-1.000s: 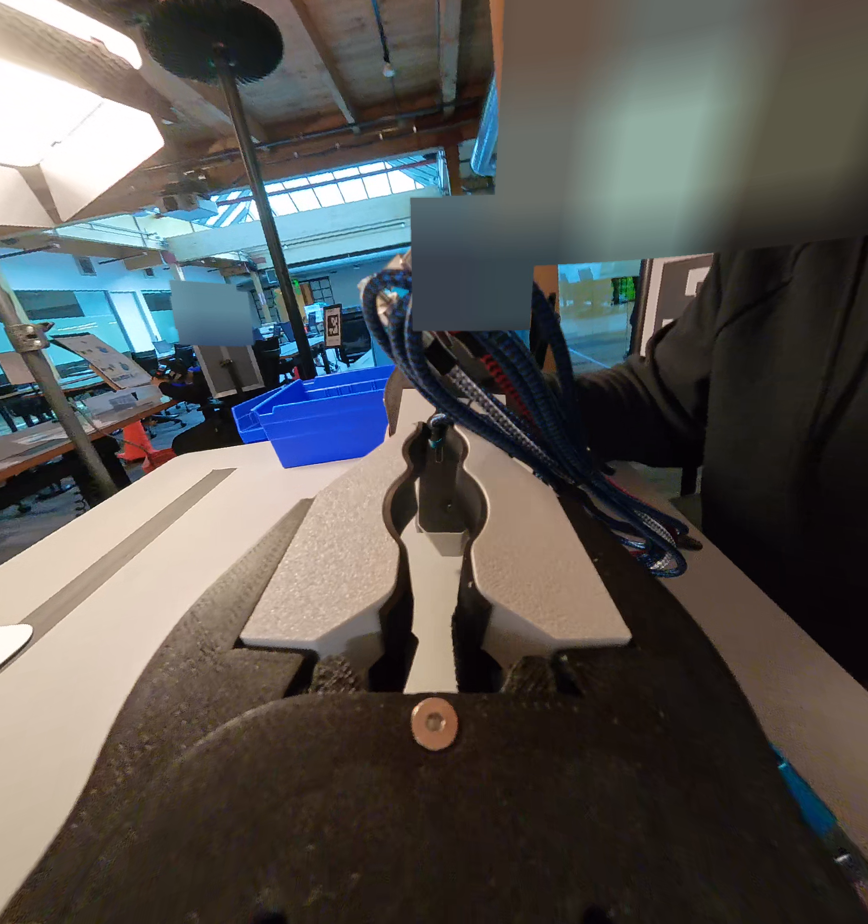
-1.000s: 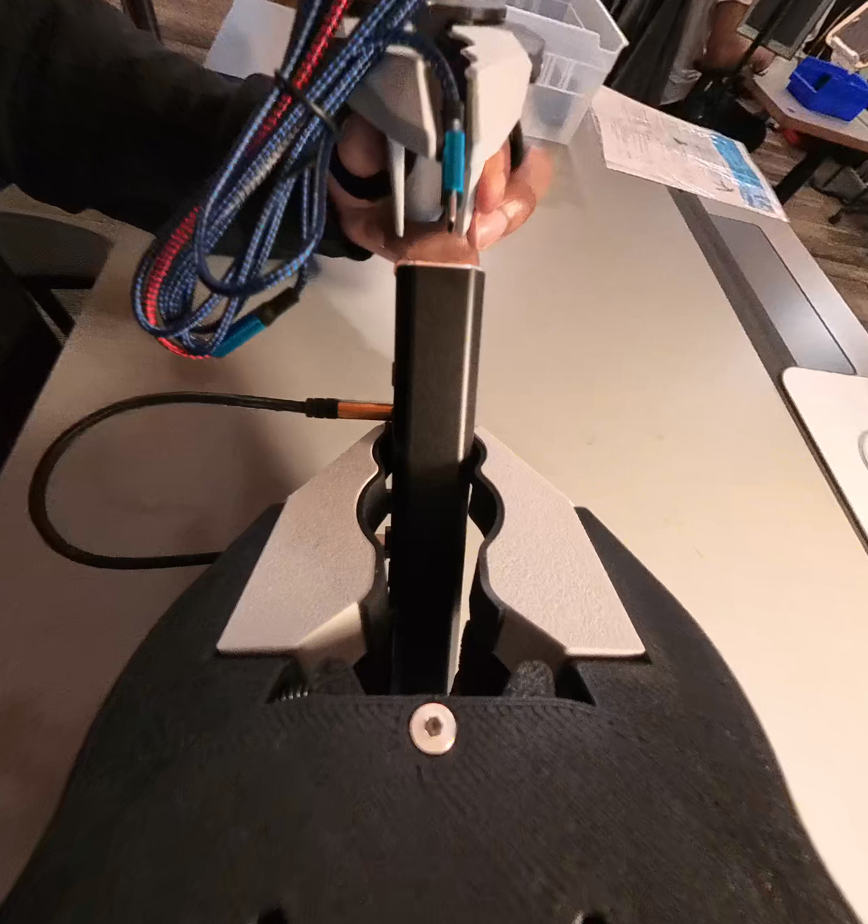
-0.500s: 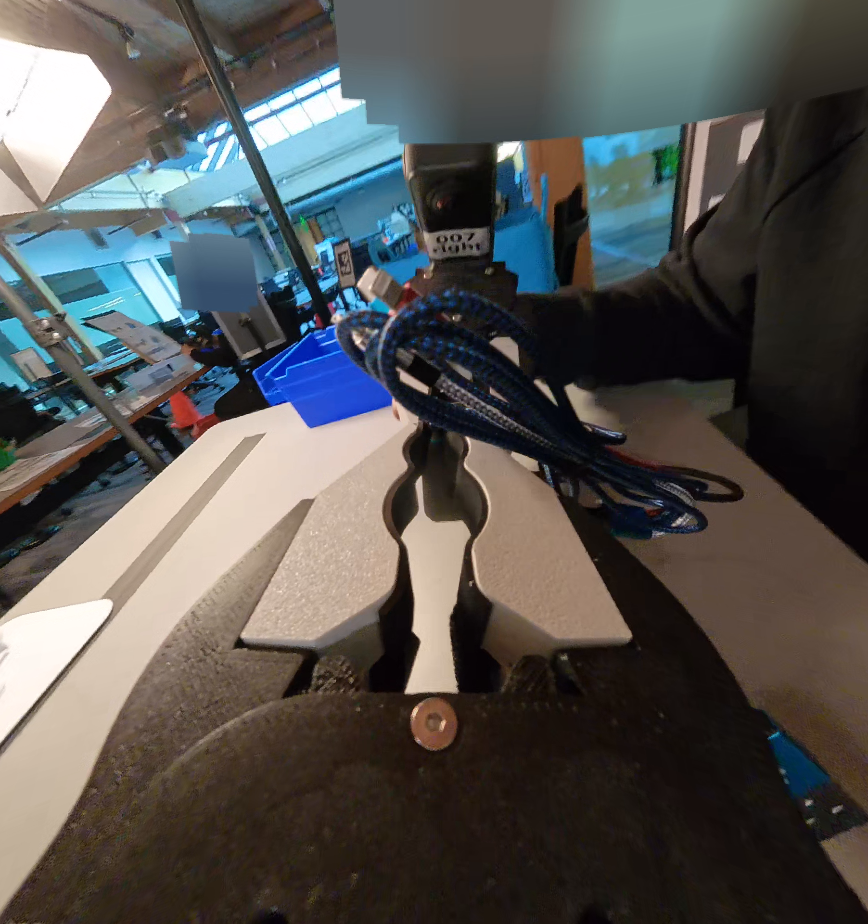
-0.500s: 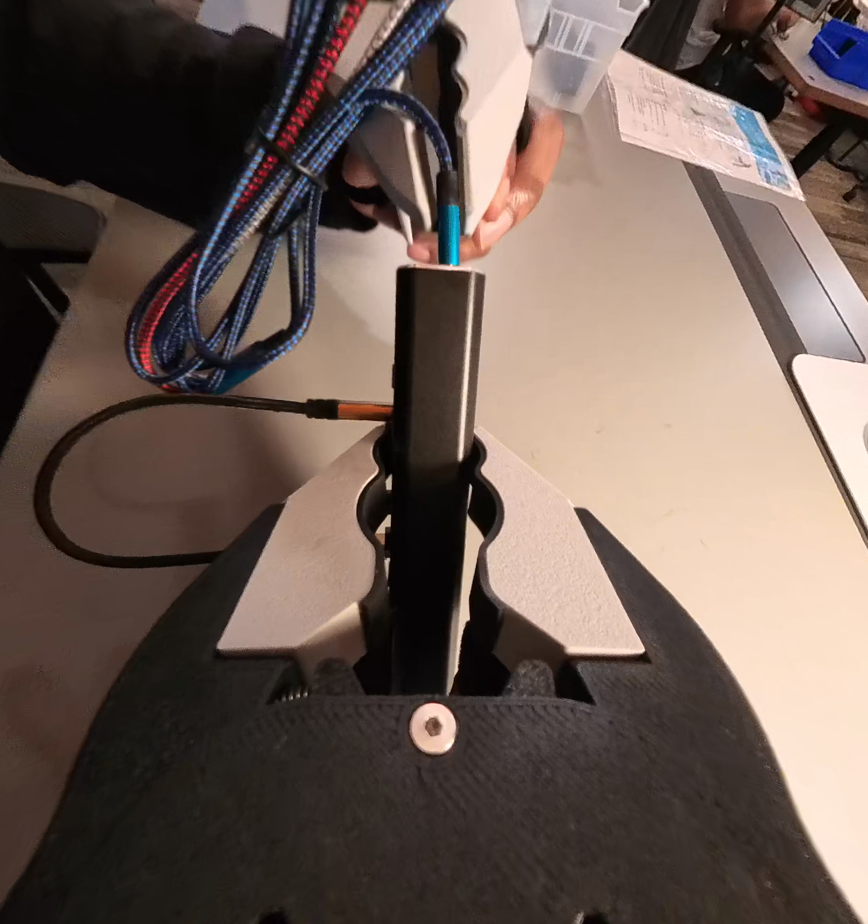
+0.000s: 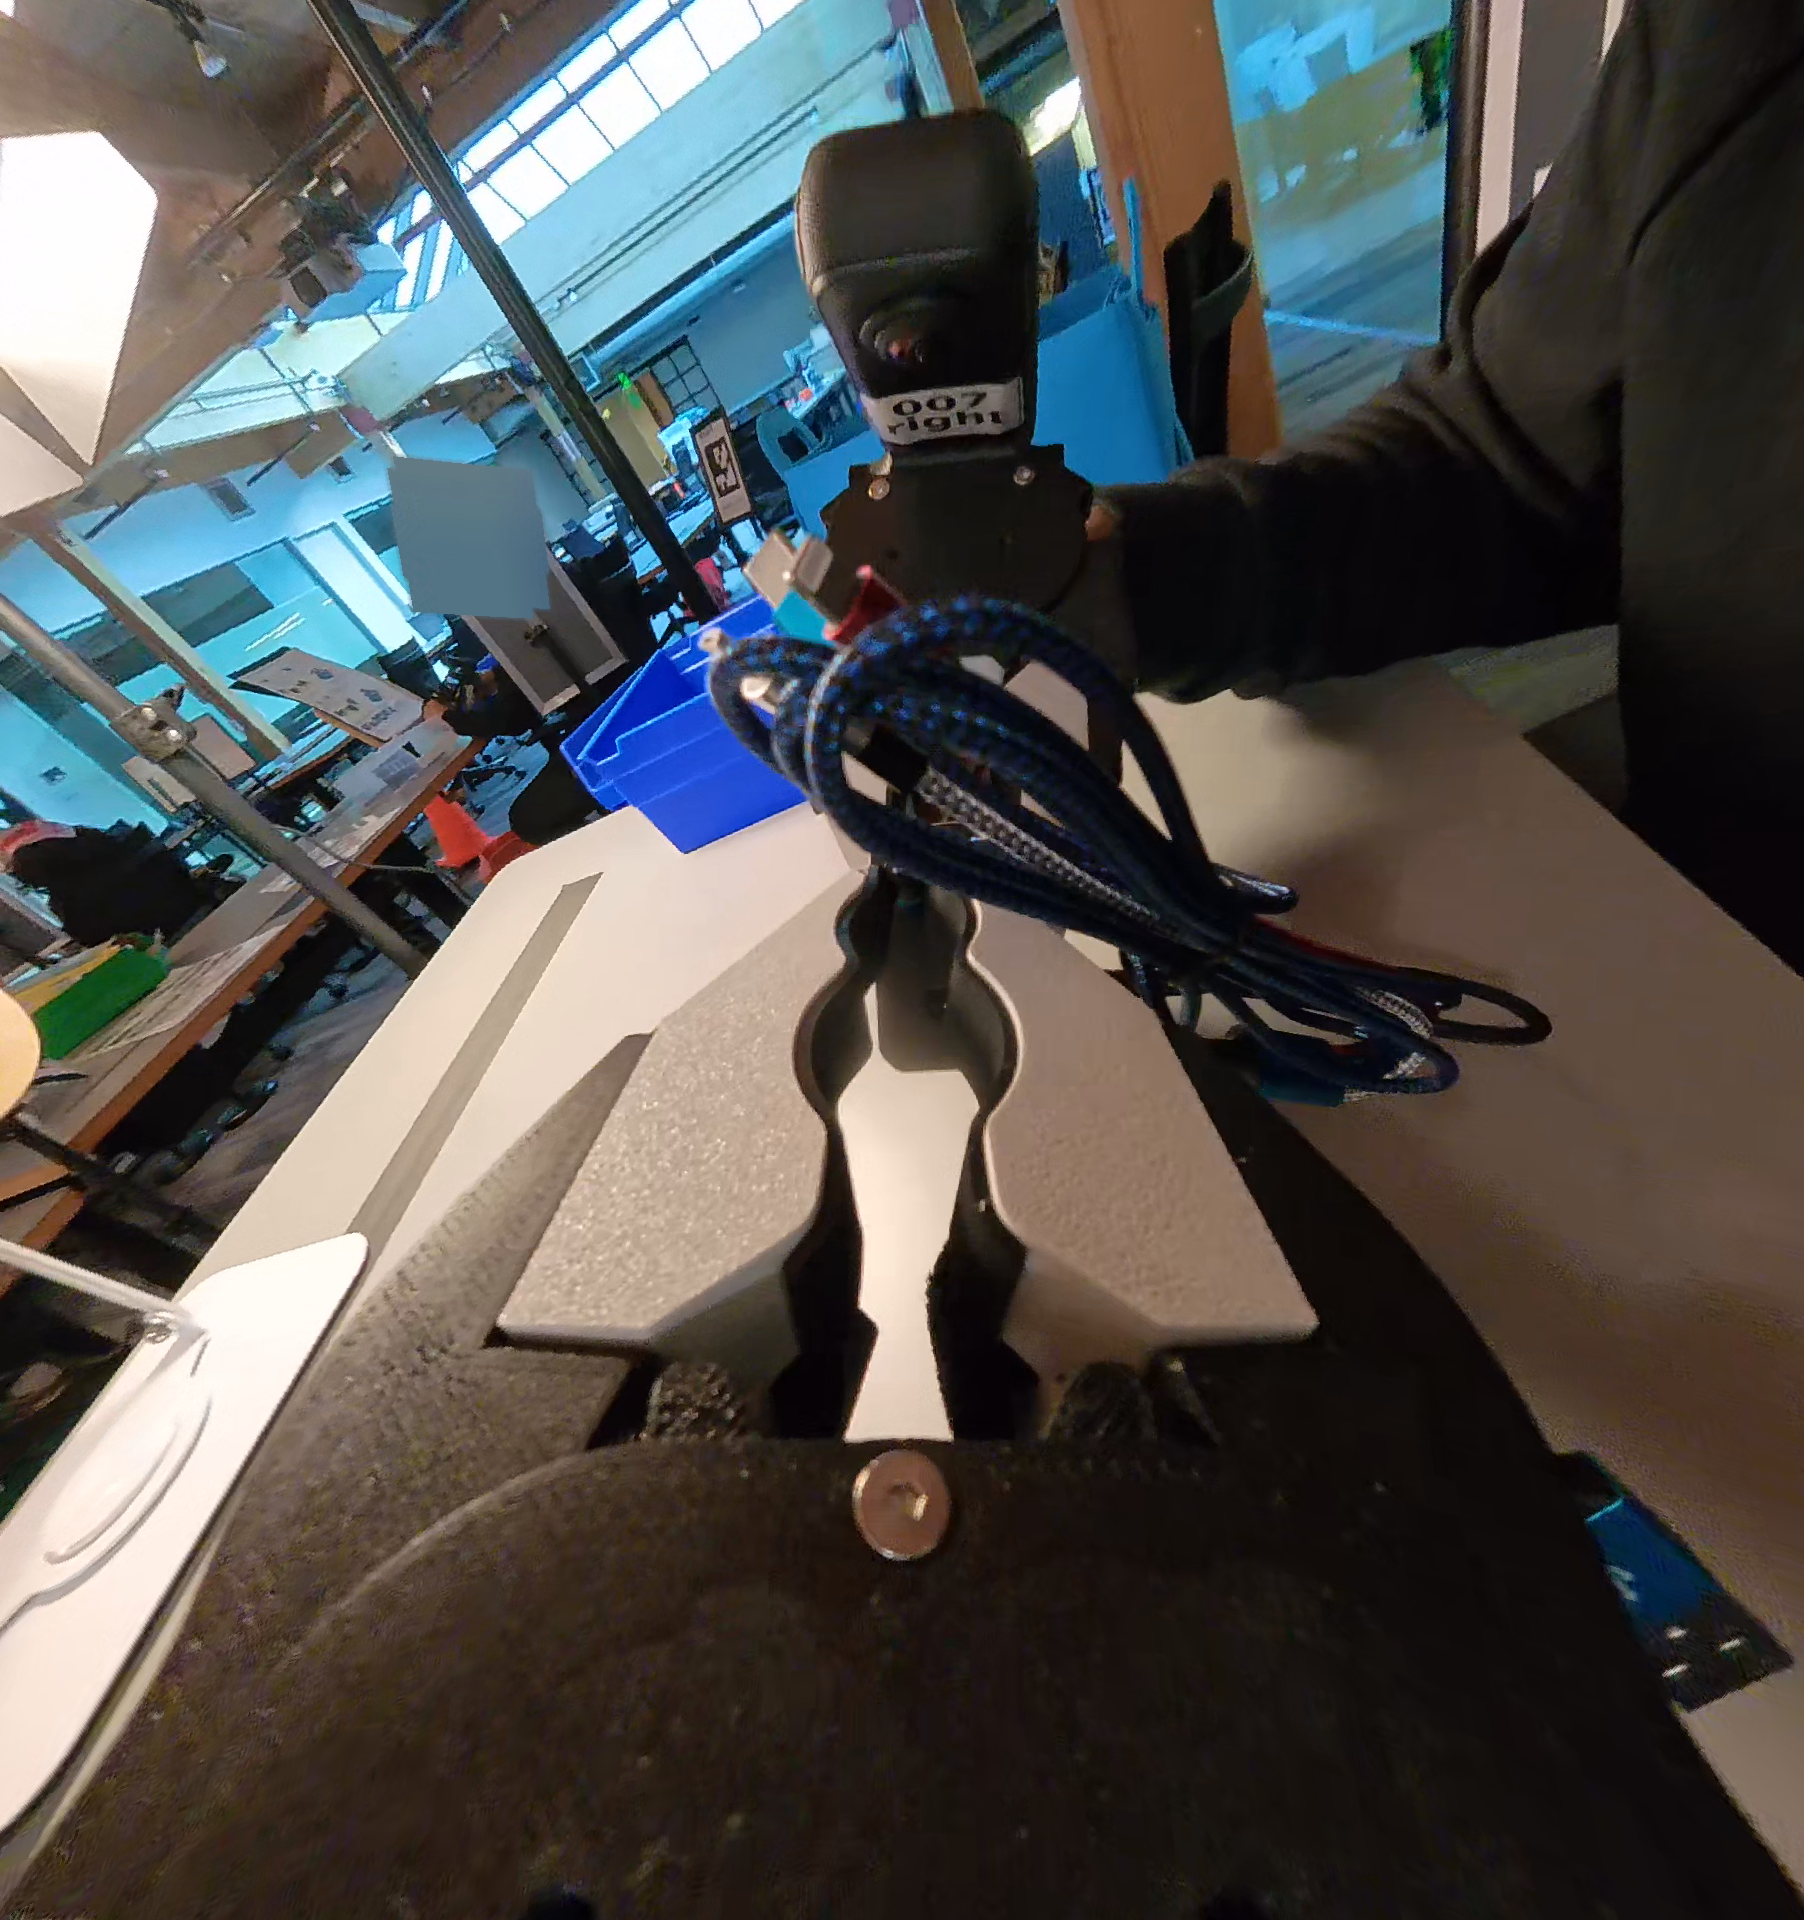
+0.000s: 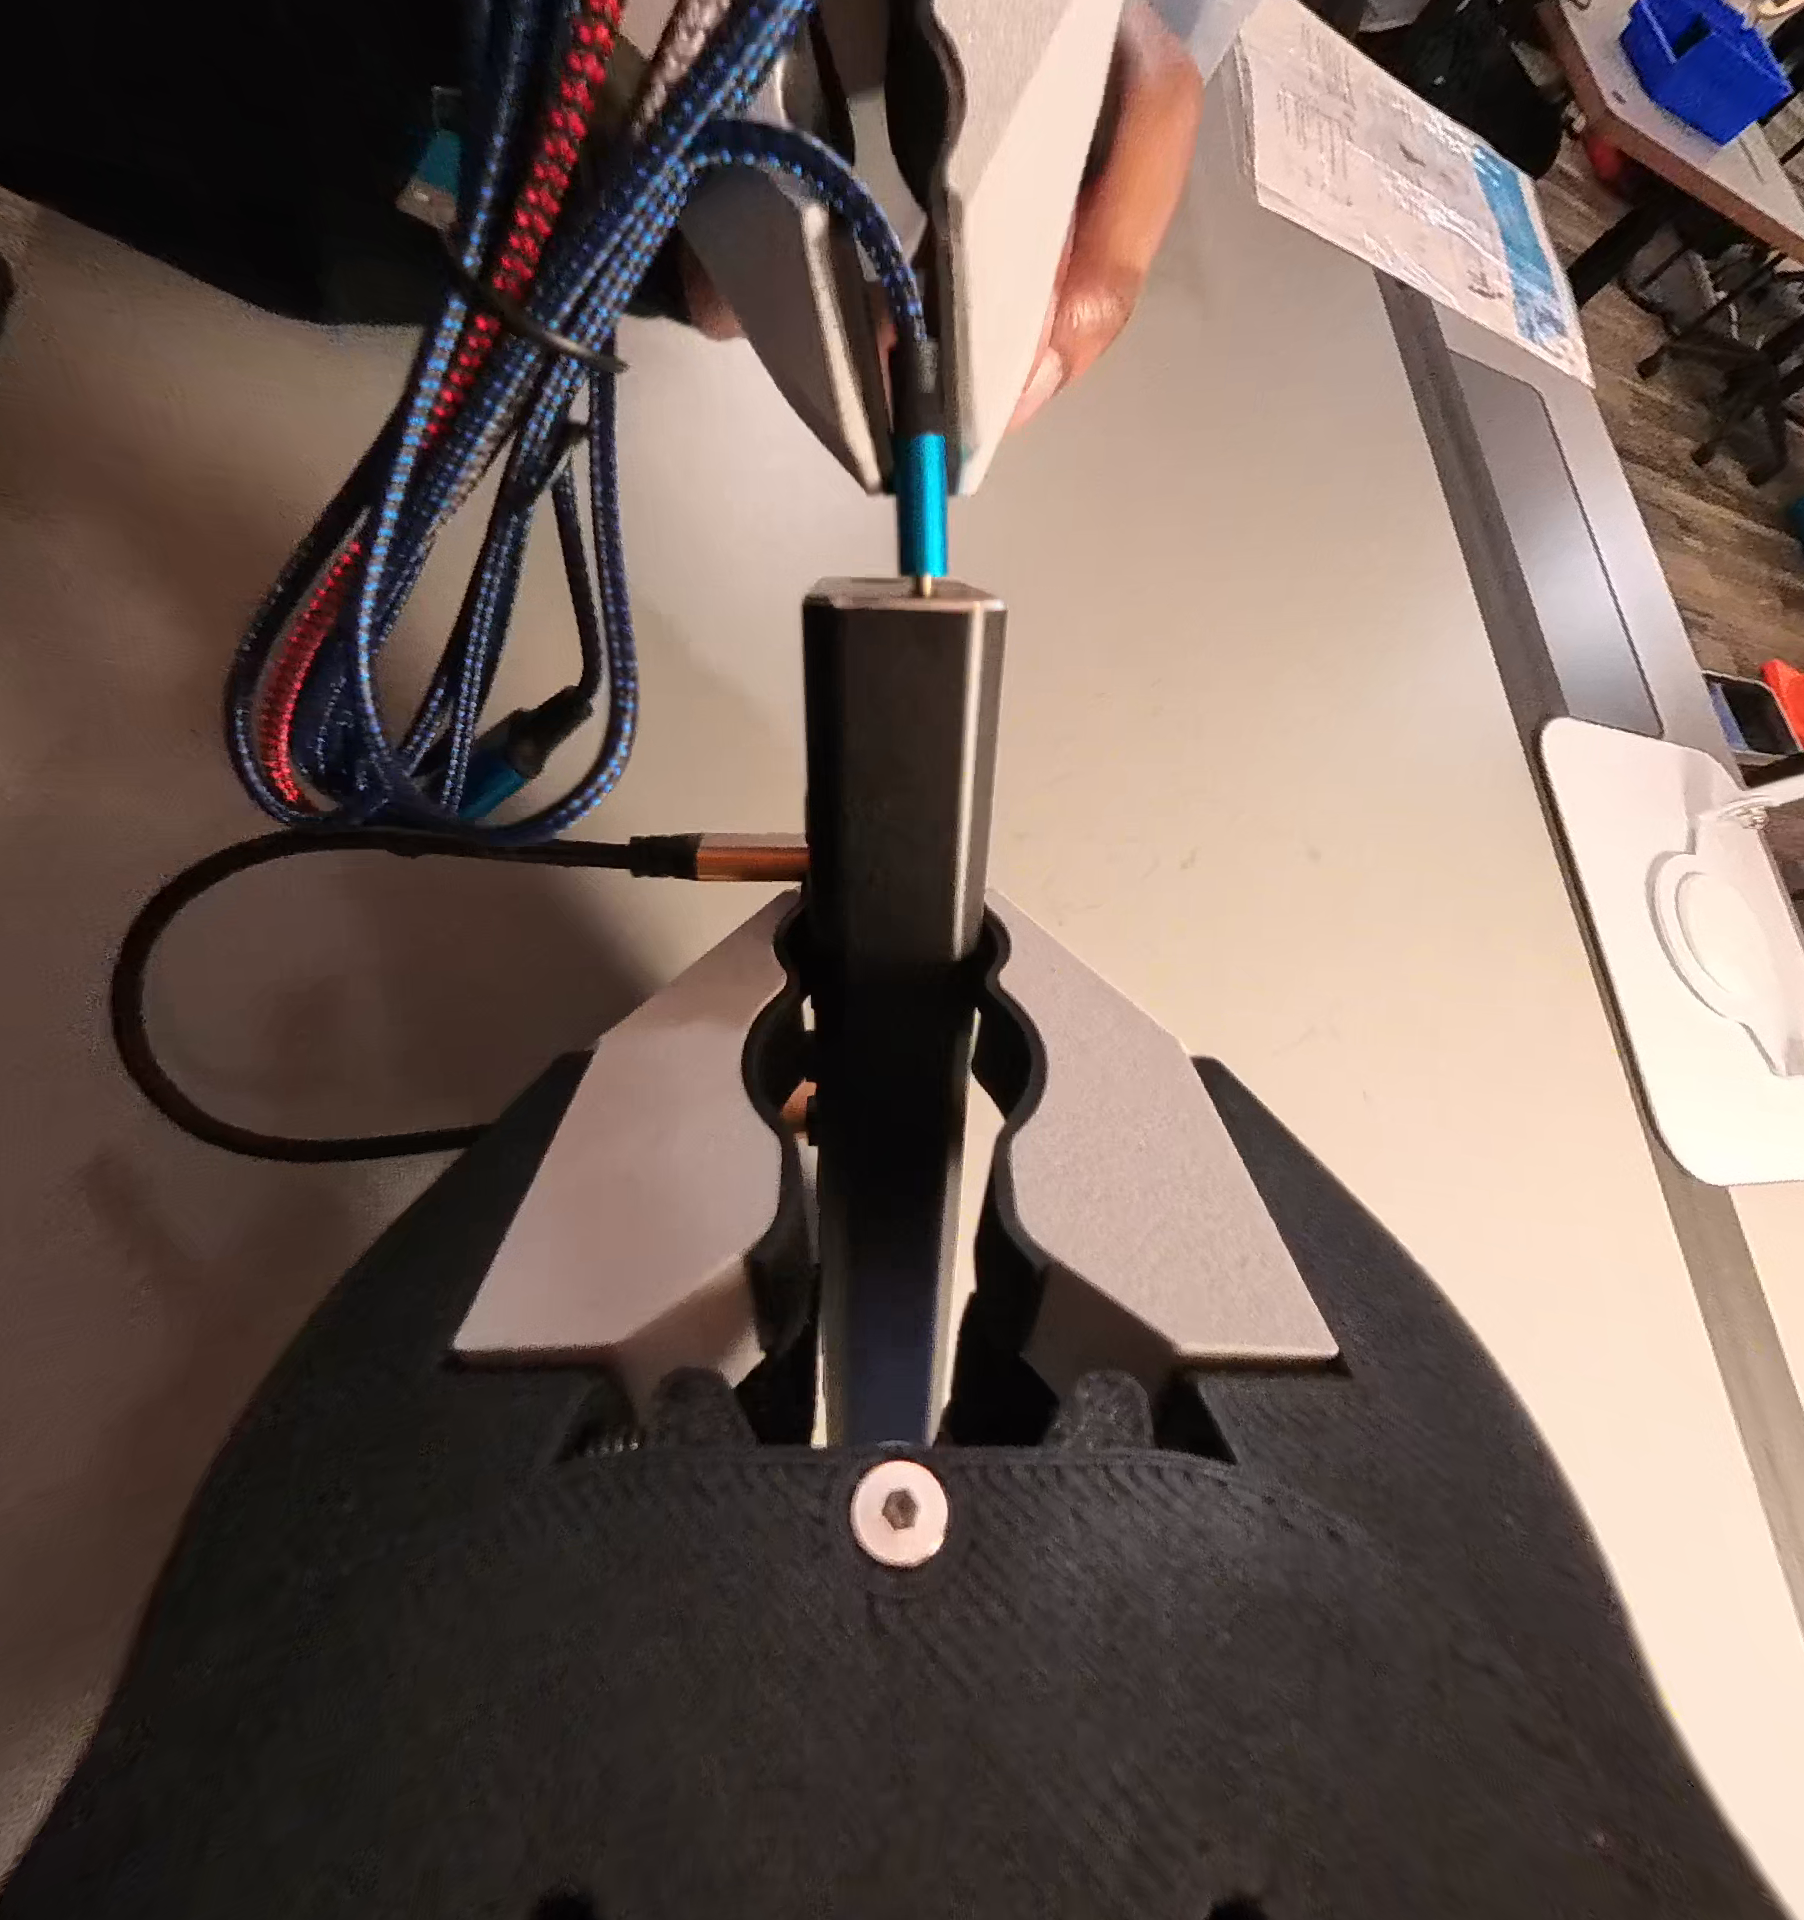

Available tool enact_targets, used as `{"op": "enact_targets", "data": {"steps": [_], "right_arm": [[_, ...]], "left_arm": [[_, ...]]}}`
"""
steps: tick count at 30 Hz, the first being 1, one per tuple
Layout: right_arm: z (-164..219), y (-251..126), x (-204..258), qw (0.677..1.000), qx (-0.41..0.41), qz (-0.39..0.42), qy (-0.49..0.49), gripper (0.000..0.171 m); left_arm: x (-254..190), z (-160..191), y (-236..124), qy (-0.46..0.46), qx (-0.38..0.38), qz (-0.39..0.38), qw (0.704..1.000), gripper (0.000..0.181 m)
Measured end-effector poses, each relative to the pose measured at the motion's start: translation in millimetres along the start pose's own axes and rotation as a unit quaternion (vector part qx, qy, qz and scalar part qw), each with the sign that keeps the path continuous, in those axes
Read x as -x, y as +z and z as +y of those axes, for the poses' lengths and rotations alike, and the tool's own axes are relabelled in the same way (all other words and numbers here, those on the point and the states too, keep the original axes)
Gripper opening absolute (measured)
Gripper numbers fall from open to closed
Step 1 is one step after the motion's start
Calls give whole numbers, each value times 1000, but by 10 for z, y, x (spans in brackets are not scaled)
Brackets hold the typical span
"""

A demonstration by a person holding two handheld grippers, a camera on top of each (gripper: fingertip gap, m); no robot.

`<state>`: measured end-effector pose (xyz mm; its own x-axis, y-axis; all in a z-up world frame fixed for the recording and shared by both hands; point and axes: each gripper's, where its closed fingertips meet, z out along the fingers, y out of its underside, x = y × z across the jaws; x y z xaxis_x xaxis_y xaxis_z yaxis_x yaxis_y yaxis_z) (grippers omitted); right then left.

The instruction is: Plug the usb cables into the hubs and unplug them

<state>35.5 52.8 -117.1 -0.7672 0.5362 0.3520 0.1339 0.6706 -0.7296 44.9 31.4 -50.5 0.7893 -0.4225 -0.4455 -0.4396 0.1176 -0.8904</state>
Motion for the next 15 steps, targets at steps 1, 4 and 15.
{"op": "enact_targets", "data": {"steps": [1,4,15], "right_arm": [[1,2,-8,1000,4,5,-4,24],[12,14,-42,999,18,22,-16,24],[-50,40,-63,997,38,38,-47,24]], "left_arm": [[1,1,1,9,7,-3,1000,10],[6,13,3,40,26,-15,999,11],[-1,-47,1,22,45,-4,999,11]]}}
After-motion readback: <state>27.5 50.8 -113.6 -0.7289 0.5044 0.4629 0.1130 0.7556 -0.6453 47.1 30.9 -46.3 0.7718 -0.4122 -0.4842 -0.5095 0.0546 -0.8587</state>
